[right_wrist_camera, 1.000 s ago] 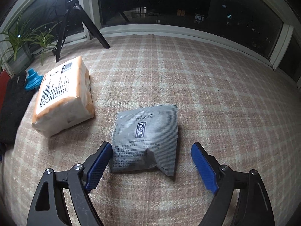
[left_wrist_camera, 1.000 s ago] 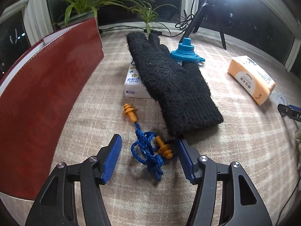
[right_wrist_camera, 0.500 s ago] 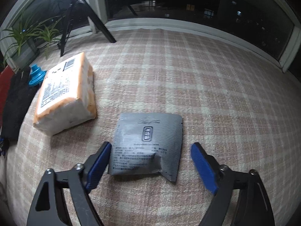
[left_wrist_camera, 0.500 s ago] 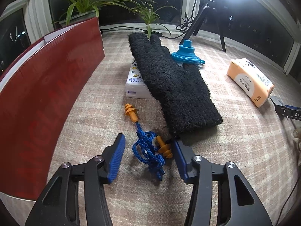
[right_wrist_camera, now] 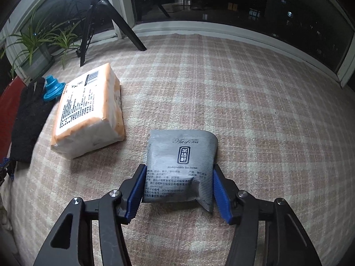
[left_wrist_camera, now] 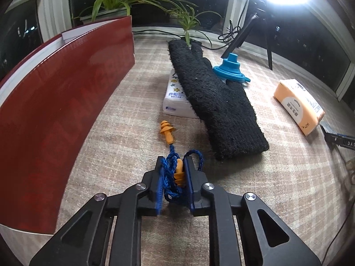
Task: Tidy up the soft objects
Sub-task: 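Close the right tool on the grey sachet while the left tool closes on the earplugs, then lift and carry the sachet and earplugs over the box with both tools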
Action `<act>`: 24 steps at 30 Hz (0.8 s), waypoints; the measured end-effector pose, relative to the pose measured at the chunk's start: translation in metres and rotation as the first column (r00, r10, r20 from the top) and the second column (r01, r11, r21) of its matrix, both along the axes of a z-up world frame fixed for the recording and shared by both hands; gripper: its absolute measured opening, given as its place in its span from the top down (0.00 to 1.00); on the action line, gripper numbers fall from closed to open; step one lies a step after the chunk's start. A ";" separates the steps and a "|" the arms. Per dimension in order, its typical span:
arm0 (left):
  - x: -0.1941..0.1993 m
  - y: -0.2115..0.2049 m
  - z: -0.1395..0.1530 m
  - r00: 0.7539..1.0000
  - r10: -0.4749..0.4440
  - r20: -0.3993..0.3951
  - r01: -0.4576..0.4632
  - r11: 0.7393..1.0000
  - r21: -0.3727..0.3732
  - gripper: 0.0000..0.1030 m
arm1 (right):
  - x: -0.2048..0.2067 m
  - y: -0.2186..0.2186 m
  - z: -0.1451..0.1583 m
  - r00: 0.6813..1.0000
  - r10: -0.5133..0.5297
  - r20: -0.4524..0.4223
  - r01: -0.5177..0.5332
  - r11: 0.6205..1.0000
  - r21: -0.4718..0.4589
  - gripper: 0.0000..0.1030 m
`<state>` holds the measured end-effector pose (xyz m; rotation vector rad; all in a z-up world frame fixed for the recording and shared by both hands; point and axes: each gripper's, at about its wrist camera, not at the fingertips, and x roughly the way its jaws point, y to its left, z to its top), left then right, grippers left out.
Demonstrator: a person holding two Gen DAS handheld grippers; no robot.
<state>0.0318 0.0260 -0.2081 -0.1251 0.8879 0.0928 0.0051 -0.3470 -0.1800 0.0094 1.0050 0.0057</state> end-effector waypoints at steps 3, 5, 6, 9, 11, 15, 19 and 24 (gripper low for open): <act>-0.002 0.004 0.001 1.000 0.005 0.003 -0.005 1.000 -0.028 0.88 | -0.007 -0.004 0.002 1.000 -0.006 0.007 0.006 1.000 0.016 0.49; -0.003 0.007 0.002 1.000 0.013 0.006 -0.012 0.999 -0.039 0.88 | -0.012 -0.006 0.004 1.000 -0.011 0.013 0.011 1.000 0.018 0.50; -0.004 0.009 0.003 1.000 0.016 0.008 -0.015 0.999 -0.043 0.88 | -0.014 -0.007 0.005 1.000 -0.016 0.016 0.016 1.000 0.018 0.50; -0.007 0.014 0.005 1.000 0.029 0.013 -0.028 0.998 -0.049 0.88 | -0.019 -0.011 0.008 0.999 -0.030 0.022 0.029 0.999 0.024 0.50; -0.009 0.017 0.006 0.999 0.036 0.014 -0.036 0.998 -0.056 0.88 | -0.020 -0.013 0.010 0.999 -0.036 0.023 0.035 0.999 0.029 0.50; -0.013 0.022 0.009 0.999 0.050 0.022 -0.049 0.997 -0.056 0.90 | -0.024 -0.015 0.014 0.999 -0.040 0.030 0.039 0.999 0.025 0.50; -0.018 0.026 0.014 0.998 0.057 0.030 -0.055 0.997 -0.055 0.90 | -0.027 -0.012 0.018 0.998 -0.035 0.043 0.034 0.999 0.017 0.50; -0.023 0.028 0.021 0.998 0.054 0.045 -0.051 0.997 -0.060 0.91 | -0.029 -0.002 0.026 0.998 -0.013 0.059 0.013 1.000 0.003 0.50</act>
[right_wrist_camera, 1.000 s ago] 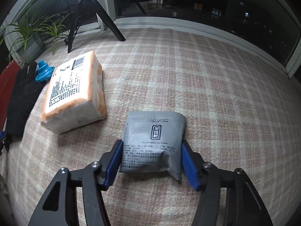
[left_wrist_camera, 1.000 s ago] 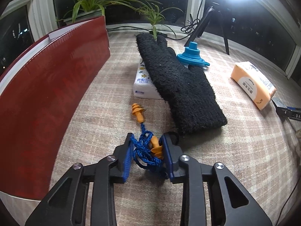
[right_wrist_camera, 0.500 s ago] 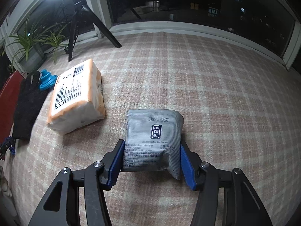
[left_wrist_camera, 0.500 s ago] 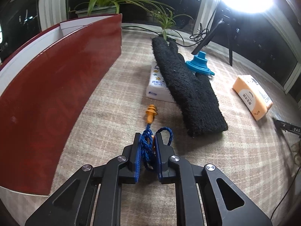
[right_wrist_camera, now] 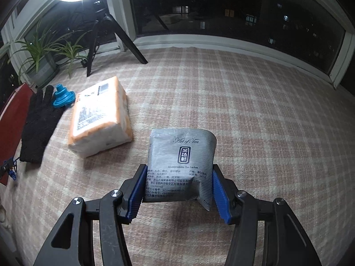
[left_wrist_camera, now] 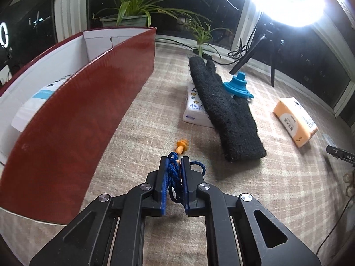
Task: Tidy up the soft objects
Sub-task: 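Lift and carry the sachet and earplugs over the box with both tools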
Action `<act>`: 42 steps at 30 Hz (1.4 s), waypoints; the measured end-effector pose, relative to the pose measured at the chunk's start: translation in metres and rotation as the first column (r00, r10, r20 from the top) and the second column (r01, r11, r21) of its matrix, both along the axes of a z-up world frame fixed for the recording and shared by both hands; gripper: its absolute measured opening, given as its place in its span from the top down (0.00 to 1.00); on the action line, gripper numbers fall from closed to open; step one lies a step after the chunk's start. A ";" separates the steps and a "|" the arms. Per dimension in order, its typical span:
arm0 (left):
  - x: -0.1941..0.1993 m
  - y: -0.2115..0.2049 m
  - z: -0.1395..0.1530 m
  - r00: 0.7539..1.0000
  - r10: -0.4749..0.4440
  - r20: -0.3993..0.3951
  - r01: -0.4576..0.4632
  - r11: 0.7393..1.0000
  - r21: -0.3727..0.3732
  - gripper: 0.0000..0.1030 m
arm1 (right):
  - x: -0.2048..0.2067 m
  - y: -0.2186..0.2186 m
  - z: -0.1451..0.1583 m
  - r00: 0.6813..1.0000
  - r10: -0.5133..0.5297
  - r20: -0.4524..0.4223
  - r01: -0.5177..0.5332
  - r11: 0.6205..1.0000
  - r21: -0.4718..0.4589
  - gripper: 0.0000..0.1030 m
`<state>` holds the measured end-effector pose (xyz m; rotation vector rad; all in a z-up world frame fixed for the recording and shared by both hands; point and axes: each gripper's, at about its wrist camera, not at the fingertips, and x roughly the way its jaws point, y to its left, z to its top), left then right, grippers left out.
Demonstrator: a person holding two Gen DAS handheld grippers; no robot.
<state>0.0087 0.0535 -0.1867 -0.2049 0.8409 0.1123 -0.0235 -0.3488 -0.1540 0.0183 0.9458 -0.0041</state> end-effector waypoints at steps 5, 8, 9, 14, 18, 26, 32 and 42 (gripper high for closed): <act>-0.008 0.000 0.019 0.999 -0.003 0.034 0.004 1.000 -0.017 0.91 | -0.005 0.013 0.019 0.999 0.028 0.035 -0.028 1.000 0.011 0.50; -0.012 0.002 0.036 0.998 -0.008 0.064 0.010 1.000 -0.025 0.91 | -0.007 0.025 0.034 0.997 0.057 0.059 -0.059 0.998 0.021 0.50; -0.013 0.003 0.042 0.997 -0.009 0.073 0.011 1.000 -0.027 0.91 | -0.008 0.032 0.040 0.995 0.075 0.070 -0.077 0.997 0.023 0.50; -0.020 0.016 0.072 0.992 0.009 0.123 -0.004 0.999 -0.042 0.91 | -0.007 0.068 0.065 0.981 0.163 0.108 -0.166 0.986 0.023 0.50; -0.028 0.037 0.096 0.985 0.053 0.166 -0.043 0.997 -0.062 0.91 | -0.001 0.105 0.086 0.958 0.253 0.137 -0.259 0.966 0.027 0.50; -0.047 0.082 0.125 0.961 0.159 0.225 -0.149 0.987 -0.060 0.91 | 0.013 0.194 0.124 0.876 0.439 0.198 -0.450 0.893 0.015 0.50; -0.058 0.115 0.129 0.947 0.227 0.227 -0.222 0.974 -0.048 0.91 | 0.026 0.281 0.136 0.782 0.587 0.211 -0.595 0.803 -0.026 0.50; -0.066 0.151 0.125 0.925 0.297 0.236 -0.295 0.955 -0.046 0.91 | 0.044 0.409 0.132 0.651 0.738 0.179 -0.742 0.668 -0.057 0.50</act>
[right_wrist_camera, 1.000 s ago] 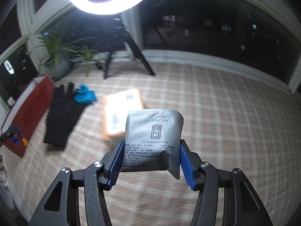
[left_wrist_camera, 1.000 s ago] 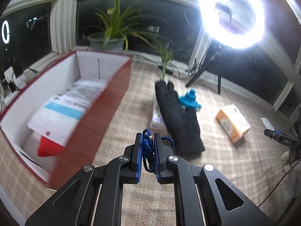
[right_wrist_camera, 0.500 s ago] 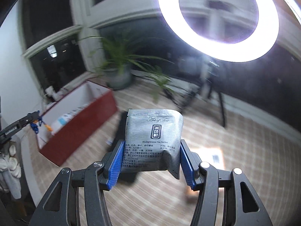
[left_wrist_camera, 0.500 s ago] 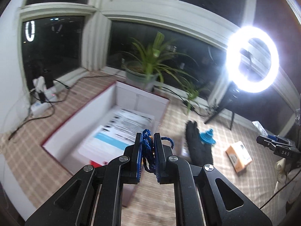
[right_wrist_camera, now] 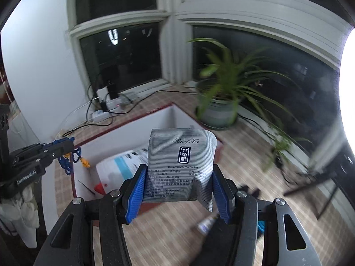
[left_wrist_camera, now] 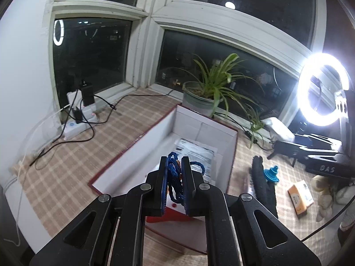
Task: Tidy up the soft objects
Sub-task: 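Lift and carry the sachet and earplugs over the box with both tools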
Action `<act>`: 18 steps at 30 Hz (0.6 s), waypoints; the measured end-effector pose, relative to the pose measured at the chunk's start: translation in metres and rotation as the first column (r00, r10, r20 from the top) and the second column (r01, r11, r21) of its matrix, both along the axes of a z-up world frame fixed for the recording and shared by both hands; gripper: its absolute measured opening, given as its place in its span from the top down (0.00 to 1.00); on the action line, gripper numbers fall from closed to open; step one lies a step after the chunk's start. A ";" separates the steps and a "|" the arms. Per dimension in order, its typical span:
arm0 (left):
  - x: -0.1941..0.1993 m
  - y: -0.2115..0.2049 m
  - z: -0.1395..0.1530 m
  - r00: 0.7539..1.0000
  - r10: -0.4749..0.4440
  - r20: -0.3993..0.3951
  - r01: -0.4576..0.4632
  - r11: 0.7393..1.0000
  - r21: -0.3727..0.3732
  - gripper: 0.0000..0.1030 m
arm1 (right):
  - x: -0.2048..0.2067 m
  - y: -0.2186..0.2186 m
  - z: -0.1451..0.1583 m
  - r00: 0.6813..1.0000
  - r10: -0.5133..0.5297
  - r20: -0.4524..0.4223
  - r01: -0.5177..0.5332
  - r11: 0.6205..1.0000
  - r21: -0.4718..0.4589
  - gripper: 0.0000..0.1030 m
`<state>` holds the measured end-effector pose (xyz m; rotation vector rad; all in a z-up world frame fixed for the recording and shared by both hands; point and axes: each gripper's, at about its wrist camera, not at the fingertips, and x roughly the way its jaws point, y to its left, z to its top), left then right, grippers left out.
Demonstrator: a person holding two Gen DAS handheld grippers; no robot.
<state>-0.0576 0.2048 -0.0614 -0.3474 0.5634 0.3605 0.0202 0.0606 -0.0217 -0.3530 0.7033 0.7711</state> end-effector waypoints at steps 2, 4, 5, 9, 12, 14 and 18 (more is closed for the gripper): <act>0.001 0.006 -0.001 1.000 0.005 0.001 -0.005 1.000 -0.001 0.91 | 0.003 0.018 -0.006 1.000 0.024 -0.007 -0.024 1.000 -0.010 0.50; 0.002 0.014 -0.003 1.000 0.016 -0.002 -0.016 1.000 -0.006 0.91 | 0.005 0.036 -0.013 0.999 0.046 -0.028 -0.047 0.999 -0.017 0.49; 0.003 0.017 -0.003 1.000 0.019 -0.002 -0.019 1.000 -0.013 0.91 | 0.005 0.040 -0.016 0.998 0.051 -0.034 -0.052 0.998 -0.021 0.49; 0.008 0.035 -0.010 0.999 0.038 -0.011 -0.038 0.999 -0.034 0.91 | 0.007 0.061 -0.032 0.995 0.070 -0.064 -0.073 0.997 -0.040 0.49; 0.011 0.044 -0.015 0.999 0.046 -0.024 -0.047 0.998 -0.042 0.91 | 0.007 0.074 -0.042 0.993 0.086 -0.084 -0.091 0.994 -0.055 0.49; 0.012 0.048 -0.018 0.998 0.049 -0.032 -0.051 0.997 -0.049 0.91 | 0.007 0.081 -0.046 0.992 0.095 -0.088 -0.101 0.993 -0.066 0.48; 0.013 0.053 -0.024 0.998 0.049 -0.048 -0.052 0.997 -0.059 0.90 | 0.007 0.090 -0.054 0.989 0.107 -0.104 -0.115 0.991 -0.073 0.47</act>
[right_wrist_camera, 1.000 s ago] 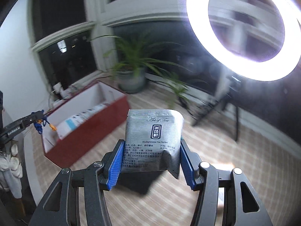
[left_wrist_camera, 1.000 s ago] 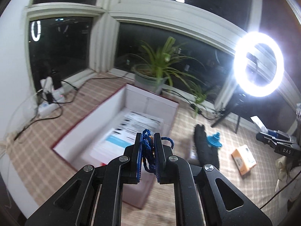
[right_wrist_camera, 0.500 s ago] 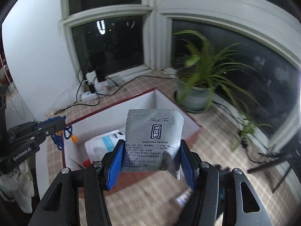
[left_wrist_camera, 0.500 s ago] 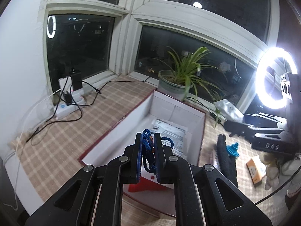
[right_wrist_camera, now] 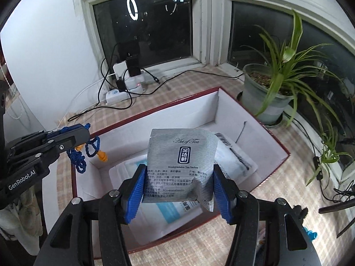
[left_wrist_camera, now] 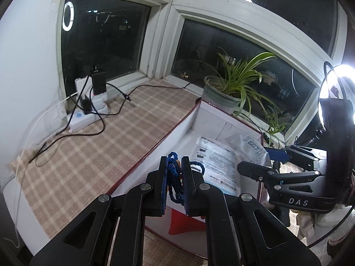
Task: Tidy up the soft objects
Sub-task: 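Open both tools to drop the sachet and earplugs into the box, then move both open tools toward the black knit glove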
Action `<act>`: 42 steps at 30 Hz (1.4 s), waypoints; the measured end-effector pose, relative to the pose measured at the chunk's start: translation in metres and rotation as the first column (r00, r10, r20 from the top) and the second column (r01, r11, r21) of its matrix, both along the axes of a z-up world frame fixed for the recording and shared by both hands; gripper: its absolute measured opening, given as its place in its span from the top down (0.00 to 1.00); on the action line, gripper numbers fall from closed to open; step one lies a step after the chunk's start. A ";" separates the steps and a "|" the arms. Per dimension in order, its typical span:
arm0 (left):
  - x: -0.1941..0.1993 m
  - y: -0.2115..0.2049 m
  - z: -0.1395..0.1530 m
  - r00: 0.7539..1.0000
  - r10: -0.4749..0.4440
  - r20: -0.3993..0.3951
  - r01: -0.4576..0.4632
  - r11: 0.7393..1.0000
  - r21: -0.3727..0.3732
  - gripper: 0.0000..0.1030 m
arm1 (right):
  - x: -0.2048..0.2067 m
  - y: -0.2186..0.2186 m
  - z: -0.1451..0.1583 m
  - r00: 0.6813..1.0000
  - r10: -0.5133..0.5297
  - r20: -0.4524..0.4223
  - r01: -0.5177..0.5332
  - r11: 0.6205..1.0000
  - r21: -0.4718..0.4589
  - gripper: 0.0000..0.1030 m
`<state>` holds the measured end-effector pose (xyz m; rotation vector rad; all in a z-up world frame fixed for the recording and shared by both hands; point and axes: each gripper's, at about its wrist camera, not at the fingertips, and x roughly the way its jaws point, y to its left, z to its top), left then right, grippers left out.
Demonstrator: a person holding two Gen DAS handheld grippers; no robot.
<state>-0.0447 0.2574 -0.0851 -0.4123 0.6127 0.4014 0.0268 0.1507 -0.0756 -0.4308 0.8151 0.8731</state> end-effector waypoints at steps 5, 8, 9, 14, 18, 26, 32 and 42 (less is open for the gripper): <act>0.001 0.003 -0.004 1.000 -0.005 -0.007 0.005 1.000 -0.012 0.74 | 0.001 0.002 -0.003 1.000 -0.001 -0.015 0.001 1.000 0.003 0.32; 0.000 0.003 -0.003 1.000 -0.006 -0.002 0.006 1.000 -0.017 0.50 | 0.002 0.001 -0.002 1.000 -0.017 -0.009 0.017 1.000 0.004 0.25; 0.000 0.003 -0.003 1.000 -0.003 0.001 0.003 1.000 -0.017 0.48 | 0.003 0.000 -0.002 1.000 -0.021 -0.011 0.021 1.000 0.007 0.25; -0.002 0.003 0.000 1.000 0.005 0.011 -0.005 1.000 -0.015 0.48 | 0.005 -0.002 0.000 0.999 -0.032 -0.014 0.032 0.999 0.010 0.25; -0.004 0.003 0.000 1.000 0.011 0.012 -0.010 1.000 -0.018 0.48 | 0.005 -0.008 0.003 0.999 -0.039 -0.018 0.040 0.999 0.021 0.25; -0.004 -0.003 0.003 1.000 0.002 0.020 -0.001 1.000 -0.030 0.48 | 0.003 -0.029 0.008 0.997 -0.072 -0.022 0.073 0.996 0.041 0.25; 0.000 -0.018 0.009 0.999 -0.029 0.034 0.030 0.999 -0.035 0.48 | 0.004 -0.066 0.014 0.991 -0.135 -0.022 0.136 0.988 0.074 0.25; 0.014 -0.064 0.016 0.989 -0.137 0.057 0.139 0.990 -0.038 0.48 | 0.004 -0.164 0.018 0.955 -0.287 -0.078 0.296 0.943 0.153 0.25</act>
